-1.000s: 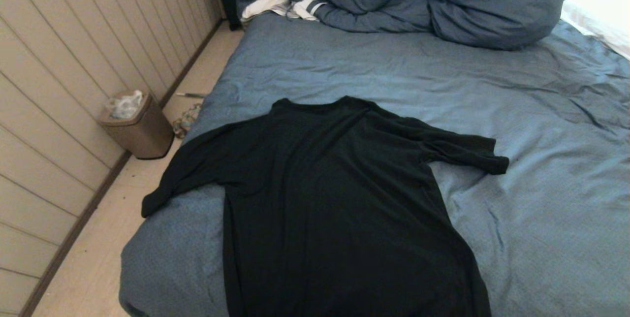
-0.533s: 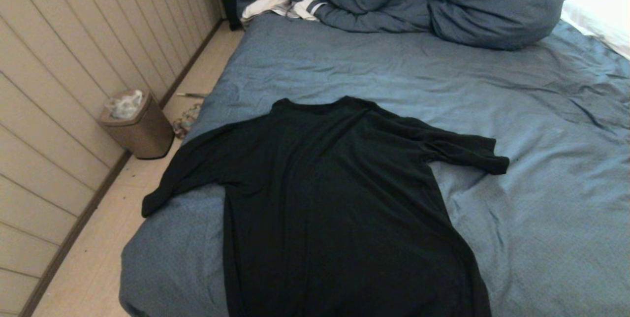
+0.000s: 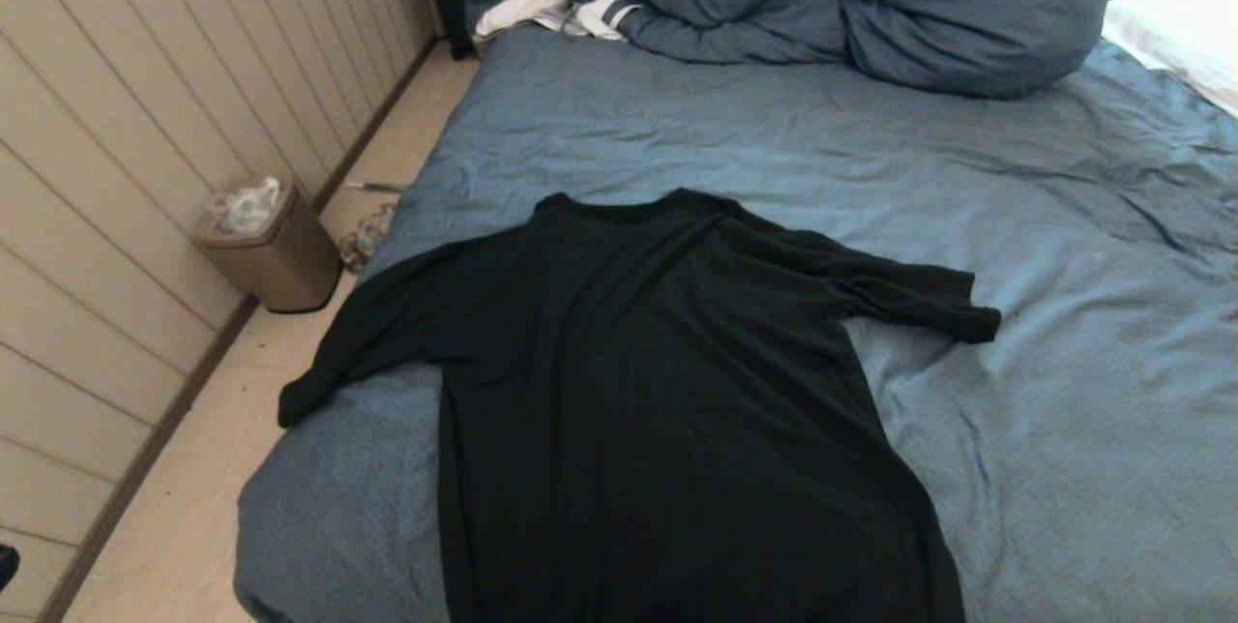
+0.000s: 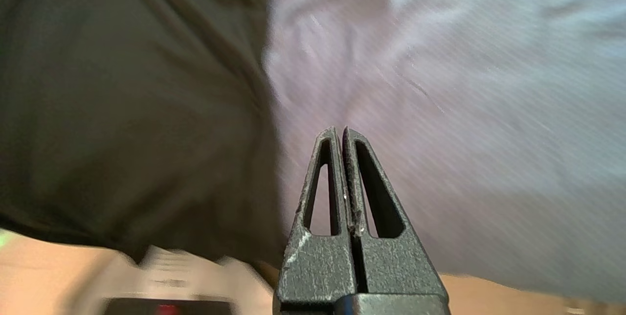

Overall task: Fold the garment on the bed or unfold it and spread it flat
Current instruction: Fold the black T-shirt

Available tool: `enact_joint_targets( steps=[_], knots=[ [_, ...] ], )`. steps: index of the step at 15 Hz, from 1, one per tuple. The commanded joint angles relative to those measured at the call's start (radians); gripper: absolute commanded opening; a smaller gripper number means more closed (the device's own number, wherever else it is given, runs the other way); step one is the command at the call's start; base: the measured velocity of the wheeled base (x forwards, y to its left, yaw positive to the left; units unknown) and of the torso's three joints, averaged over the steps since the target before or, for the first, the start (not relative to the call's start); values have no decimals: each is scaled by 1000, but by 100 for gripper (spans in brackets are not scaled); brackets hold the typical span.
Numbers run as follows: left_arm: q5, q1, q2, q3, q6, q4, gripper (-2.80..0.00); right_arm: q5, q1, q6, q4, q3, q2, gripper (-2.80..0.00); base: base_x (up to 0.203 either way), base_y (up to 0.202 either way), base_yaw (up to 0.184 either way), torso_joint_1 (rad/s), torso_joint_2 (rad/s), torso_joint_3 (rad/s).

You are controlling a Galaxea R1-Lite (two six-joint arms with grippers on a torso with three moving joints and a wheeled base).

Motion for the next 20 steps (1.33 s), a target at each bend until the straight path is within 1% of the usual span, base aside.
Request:
enact_joint_targets(
  steps=[1, 3, 6, 8, 10, 12, 14, 15, 16, 18, 20],
  knots=[
    [-3, -1, 247, -98, -22, -64, -280, 11, 20, 37, -5, -96, 206, -280, 0, 0, 0, 0, 0, 0],
    [-14, -2, 345, -212, -46, -100, -280, 22, 30, 59, -10, -178, 320, -280, 0, 0, 0, 0, 0, 0],
    [-30, -3, 393, -246, -55, -104, -280, 35, 44, 68, -12, -236, 403, -280, 0, 0, 0, 0, 0, 0],
    [-52, -3, 452, -299, -72, -85, -280, 48, 49, 69, -11, -272, 468, -280, 0, 0, 0, 0, 0, 0],
    [-86, -12, 534, -401, -133, -30, -280, 61, 49, 80, -7, -325, 578, -280, 0, 0, 0, 0, 0, 0],
    [-117, -22, 643, -527, -185, 92, -280, 66, 44, 89, -5, -394, 723, -280, 0, 0, 0, 0, 0, 0],
    [-164, -35, 762, -655, -253, 190, -280, 66, 31, 110, -3, -506, 905, -280, 0, 0, 0, 0, 0, 0],
    [-202, -38, 819, -713, -289, 218, -280, 68, 9, 119, -1, -578, 1002, -280, 0, 0, 0, 0, 0, 0],
    [-234, -40, 873, -759, -312, 239, -280, 69, -13, 126, 5, -660, 1096, -280, 0, 0, 0, 0, 0, 0],
    [-265, -42, 974, -848, -330, 279, -280, 89, -49, 134, 42, -843, 1243, -280, 0, 0, 0, 0, 0, 0],
    [-277, -45, 1064, -921, -345, 299, -280, 130, -87, 136, 119, -1006, 1348, -280, 0, 0, 0, 0, 0, 0]
  ],
)
